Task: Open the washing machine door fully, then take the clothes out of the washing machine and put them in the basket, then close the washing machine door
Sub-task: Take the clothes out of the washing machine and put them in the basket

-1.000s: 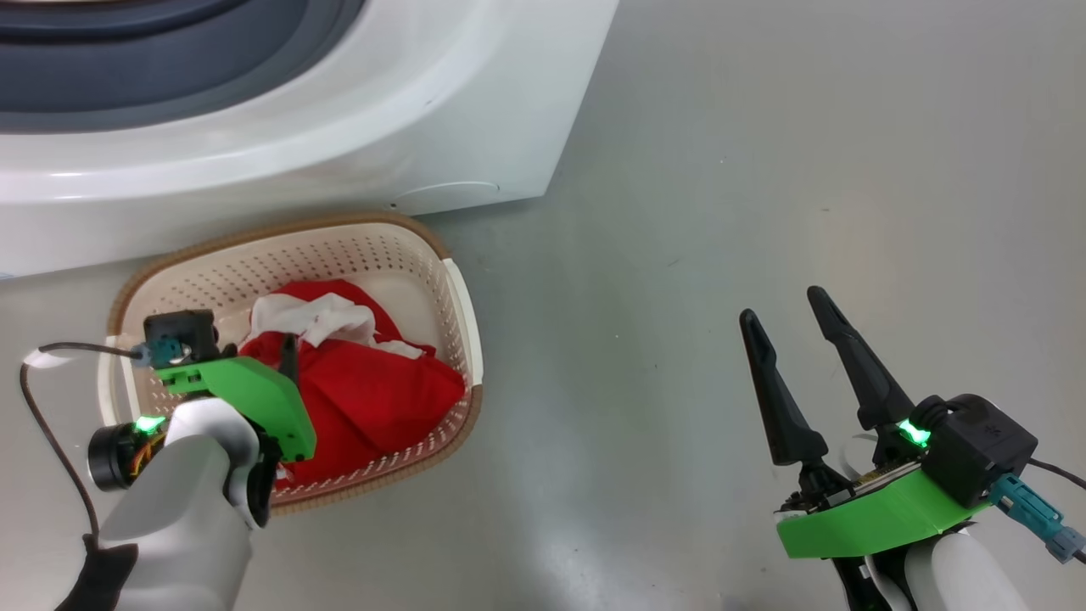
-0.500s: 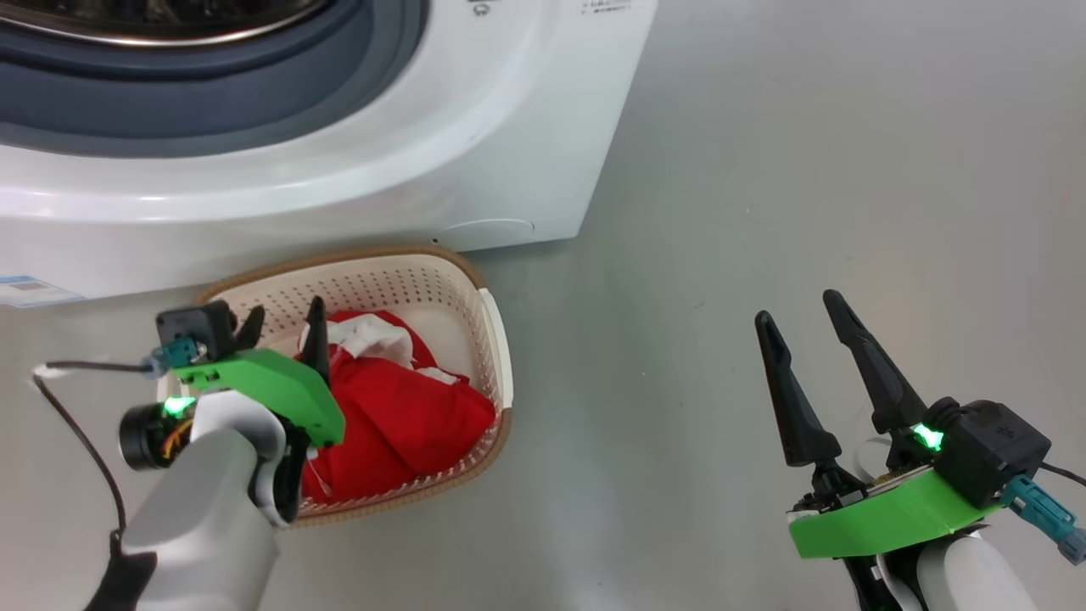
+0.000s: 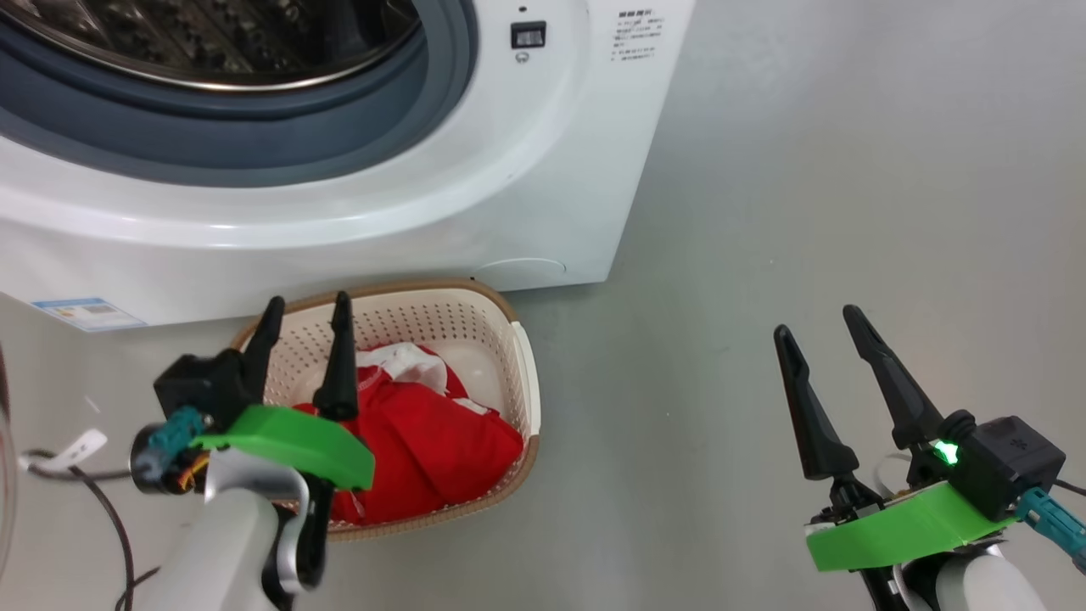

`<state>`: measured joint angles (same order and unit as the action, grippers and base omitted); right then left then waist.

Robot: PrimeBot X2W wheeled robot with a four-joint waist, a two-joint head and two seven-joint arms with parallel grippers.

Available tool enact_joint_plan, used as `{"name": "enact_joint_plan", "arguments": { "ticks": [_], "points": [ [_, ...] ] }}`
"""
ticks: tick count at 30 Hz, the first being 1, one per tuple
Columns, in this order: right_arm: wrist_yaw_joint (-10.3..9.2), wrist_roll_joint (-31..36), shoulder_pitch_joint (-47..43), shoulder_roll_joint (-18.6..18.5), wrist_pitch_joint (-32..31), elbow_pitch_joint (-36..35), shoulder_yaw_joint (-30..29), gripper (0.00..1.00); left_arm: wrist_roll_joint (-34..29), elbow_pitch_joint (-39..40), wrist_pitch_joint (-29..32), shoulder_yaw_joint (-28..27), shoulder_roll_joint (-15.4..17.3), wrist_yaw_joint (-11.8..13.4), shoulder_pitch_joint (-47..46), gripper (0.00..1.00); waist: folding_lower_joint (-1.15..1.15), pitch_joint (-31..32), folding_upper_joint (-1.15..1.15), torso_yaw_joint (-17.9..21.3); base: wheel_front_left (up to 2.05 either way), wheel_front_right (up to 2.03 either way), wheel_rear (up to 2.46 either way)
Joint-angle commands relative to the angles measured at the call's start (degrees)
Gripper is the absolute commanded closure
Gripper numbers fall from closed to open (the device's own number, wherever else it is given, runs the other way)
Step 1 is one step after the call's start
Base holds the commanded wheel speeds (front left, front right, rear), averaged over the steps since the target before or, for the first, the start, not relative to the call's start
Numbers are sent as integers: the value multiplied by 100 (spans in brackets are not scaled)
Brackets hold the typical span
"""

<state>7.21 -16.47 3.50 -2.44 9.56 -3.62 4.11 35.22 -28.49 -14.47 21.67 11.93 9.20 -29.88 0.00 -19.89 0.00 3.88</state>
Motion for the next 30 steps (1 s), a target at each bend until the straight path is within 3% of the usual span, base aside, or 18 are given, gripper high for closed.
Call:
{"name": "enact_joint_plan", "arguments": {
  "ticks": [1,13,20,30],
  "points": [
    [28,51,-110,-43,4,-159,78,0,-113,338,-51,-237,203,64,115,0,0,120,0,-74,0,0,0],
    [28,172,-274,-43,-72,-254,-62,0,-564,2294,-50,-401,427,539,1248,0,0,525,0,-187,0,0,0],
    [28,233,-407,-43,-26,-273,-166,0,-657,2883,-25,-408,536,735,1671,0,0,752,0,-214,0,0,0],
    [28,365,-675,-43,-55,-384,-292,0,-634,3228,-2,-434,700,782,2135,0,0,1003,0,-301,0,0,0]
  ]
}}
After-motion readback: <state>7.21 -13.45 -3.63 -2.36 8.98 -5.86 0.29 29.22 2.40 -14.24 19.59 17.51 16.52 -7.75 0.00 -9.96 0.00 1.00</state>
